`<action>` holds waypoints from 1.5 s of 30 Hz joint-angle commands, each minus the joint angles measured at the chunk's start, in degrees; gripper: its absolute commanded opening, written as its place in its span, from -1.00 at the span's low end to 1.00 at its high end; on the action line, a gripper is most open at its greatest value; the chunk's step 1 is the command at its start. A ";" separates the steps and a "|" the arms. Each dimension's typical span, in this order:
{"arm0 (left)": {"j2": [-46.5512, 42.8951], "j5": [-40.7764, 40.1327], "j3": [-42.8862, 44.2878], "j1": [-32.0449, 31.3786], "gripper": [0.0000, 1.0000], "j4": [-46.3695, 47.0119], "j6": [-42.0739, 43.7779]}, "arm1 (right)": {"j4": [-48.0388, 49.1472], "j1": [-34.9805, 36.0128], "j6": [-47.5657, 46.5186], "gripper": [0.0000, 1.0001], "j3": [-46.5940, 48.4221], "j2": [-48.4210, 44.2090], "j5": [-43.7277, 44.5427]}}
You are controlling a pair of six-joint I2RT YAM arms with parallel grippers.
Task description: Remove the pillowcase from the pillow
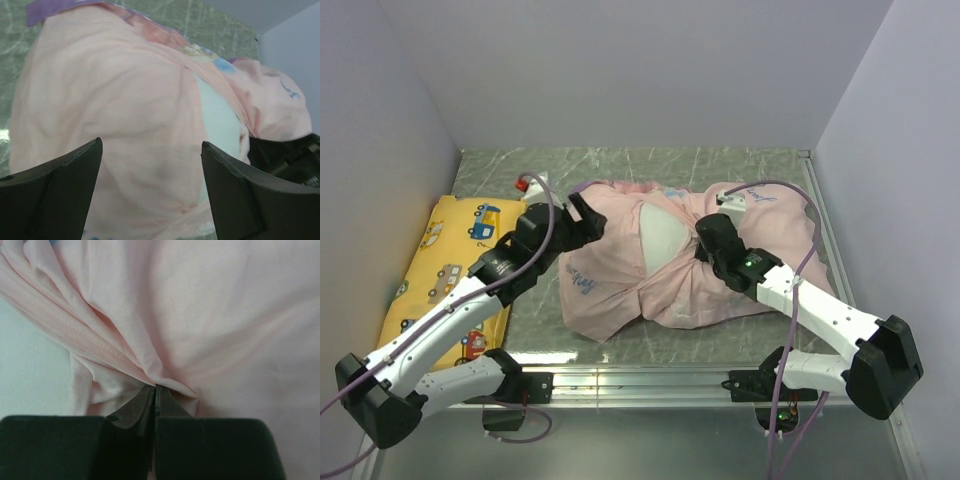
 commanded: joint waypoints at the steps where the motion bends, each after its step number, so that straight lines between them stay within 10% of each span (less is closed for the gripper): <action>1: 2.22 -10.63 6.30 -7.76 0.72 -7.29 2.82 | -2.43 0.19 0.73 -1.00 -1.41 2.04 -4.14; 12: 22.96 -20.39 16.50 -20.35 0.82 -11.42 1.42 | -3.31 0.54 1.34 -1.00 -0.70 3.97 -2.04; 23: 9.29 -20.25 4.84 -12.30 -0.98 -13.54 -0.61 | -3.67 -3.76 2.05 -1.00 -3.16 6.17 0.17; 31: -8.82 -8.29 -15.72 4.76 -0.99 -4.69 -7.27 | -2.09 -10.62 1.34 -1.00 -6.06 2.22 -4.48; 38: -1.73 4.46 -30.33 5.58 -0.99 15.36 -11.94 | -0.59 -10.01 -1.11 -0.98 -2.48 2.30 -14.33; 45: -2.16 4.91 -29.73 5.31 -0.99 15.83 -10.28 | -5.33 -8.51 -3.93 -0.18 3.95 -1.47 -18.72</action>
